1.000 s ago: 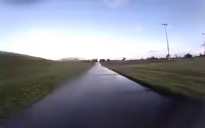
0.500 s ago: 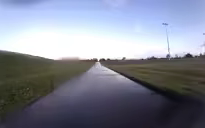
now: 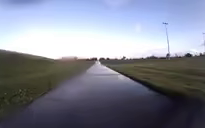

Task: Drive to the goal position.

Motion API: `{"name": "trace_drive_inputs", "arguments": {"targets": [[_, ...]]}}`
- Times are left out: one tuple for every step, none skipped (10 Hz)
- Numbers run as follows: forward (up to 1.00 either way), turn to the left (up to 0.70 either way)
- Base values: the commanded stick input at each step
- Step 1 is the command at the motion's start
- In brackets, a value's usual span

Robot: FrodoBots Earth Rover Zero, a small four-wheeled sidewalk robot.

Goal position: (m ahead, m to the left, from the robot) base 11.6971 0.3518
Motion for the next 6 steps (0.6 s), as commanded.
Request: {"name": "trace_drive_inputs", "arguments": {"targets": [[0.45,0.0],[0.45,0.0],[0.45,0.0],[0.45,0.0],[0.45,0.0],[0.45,0.0]]}}
